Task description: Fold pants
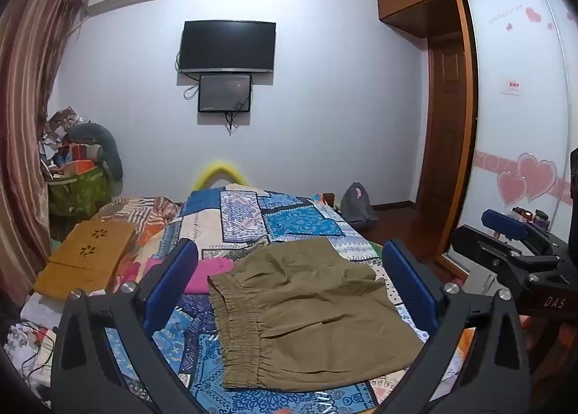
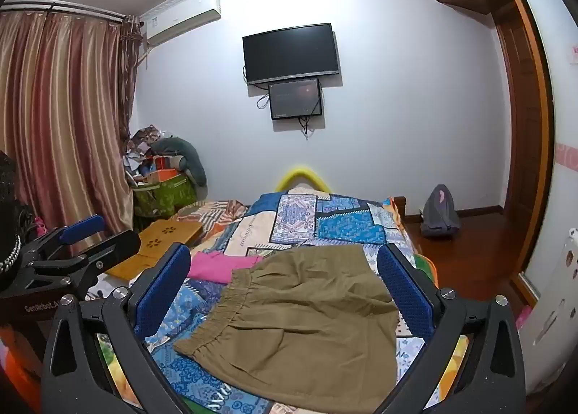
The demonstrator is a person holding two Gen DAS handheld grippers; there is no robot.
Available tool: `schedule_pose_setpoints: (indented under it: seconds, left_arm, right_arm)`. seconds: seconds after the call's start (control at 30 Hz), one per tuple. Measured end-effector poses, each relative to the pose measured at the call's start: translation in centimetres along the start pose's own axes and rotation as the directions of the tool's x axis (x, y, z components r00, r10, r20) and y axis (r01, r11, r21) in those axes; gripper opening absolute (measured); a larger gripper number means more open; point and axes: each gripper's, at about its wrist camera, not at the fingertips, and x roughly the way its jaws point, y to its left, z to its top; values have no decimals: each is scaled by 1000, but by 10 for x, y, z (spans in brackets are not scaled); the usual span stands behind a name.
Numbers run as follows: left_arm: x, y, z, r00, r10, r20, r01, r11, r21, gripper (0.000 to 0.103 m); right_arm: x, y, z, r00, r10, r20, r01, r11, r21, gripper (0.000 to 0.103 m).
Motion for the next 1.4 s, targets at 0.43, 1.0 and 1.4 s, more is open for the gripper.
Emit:
schedule_pose_setpoints:
  seconds: [0.43, 1.0, 1.4]
  left_arm:
    - [0, -4, 3, 1000, -11, -5, 11, 999, 32, 103]
    - [6, -9, 1, 1000, -24, -19, 25, 999, 43, 103]
    - [2, -12, 3, 1000, -21, -6, 21, 999, 49, 103]
  right_arm:
    - [3, -1, -1, 1000, -1, -12, 2, 1000, 5, 103]
    - [3, -6, -1, 1000, -10, -12, 10, 1000, 9, 103]
    - [2, -5, -2, 1000, -16, -14, 16, 1000, 3, 103]
